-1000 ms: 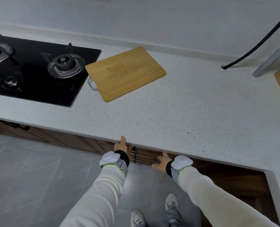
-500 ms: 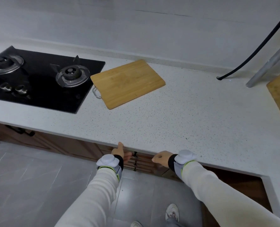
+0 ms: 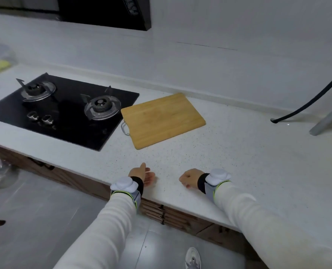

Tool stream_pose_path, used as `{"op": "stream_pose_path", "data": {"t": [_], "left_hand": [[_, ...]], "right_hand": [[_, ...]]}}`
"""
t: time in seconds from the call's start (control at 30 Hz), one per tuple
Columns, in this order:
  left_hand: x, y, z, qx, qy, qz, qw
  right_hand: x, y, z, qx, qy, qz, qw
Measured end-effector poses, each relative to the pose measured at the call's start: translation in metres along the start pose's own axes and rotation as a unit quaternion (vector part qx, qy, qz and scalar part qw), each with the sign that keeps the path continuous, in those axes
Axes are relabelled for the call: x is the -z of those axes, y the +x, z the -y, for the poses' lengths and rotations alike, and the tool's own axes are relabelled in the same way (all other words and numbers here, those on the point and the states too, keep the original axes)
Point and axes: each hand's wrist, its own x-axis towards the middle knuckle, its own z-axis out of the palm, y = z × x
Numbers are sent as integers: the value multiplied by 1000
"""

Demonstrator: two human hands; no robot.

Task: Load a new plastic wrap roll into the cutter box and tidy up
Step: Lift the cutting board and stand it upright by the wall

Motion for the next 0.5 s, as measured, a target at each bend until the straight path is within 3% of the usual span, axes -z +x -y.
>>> {"op": "stream_pose_path", "data": {"t": [0.3,0.5], "left_hand": [[-23,12,-57,-38,-42,-67,996],[-10,46,-87,-21,-56,-125,990]], "right_hand": [[74,38,29,47,-87,14,995],[89,79,59,70,-114,8,991]]}}
